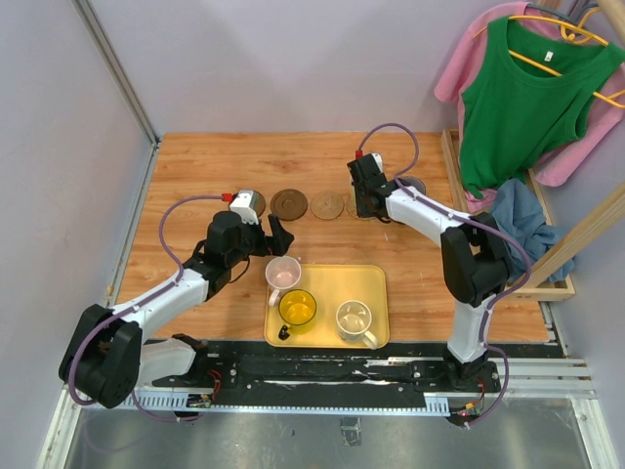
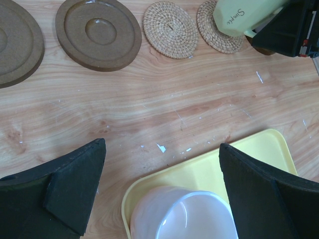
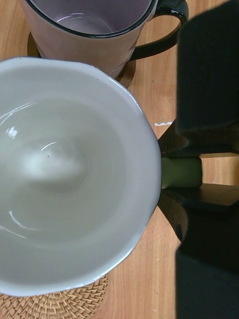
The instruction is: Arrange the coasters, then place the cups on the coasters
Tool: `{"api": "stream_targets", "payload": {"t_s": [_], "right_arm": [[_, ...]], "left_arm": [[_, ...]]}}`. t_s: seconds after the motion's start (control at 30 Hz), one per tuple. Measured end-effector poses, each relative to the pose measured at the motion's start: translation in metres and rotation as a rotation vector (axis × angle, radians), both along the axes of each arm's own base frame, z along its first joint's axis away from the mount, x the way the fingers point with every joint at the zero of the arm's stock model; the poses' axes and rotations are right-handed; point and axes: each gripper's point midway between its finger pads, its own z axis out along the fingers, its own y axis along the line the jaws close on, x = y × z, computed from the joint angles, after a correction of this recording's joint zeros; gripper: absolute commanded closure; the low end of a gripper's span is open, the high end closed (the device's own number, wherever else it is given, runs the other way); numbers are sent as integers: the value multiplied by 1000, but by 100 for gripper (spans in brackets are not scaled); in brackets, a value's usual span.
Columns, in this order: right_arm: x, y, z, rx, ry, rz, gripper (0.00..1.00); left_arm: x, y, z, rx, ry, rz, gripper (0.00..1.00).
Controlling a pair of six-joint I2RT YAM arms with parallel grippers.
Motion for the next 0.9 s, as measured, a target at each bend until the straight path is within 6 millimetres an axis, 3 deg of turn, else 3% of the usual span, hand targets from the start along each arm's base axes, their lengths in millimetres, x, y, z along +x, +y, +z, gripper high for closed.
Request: {"api": "stream_targets", "payload": {"t_s": [0.9], "right_arm": [[-1, 3, -9, 12, 21, 0, 99]], "left_arm": [[0, 0, -4, 4, 9, 0, 0]]}}
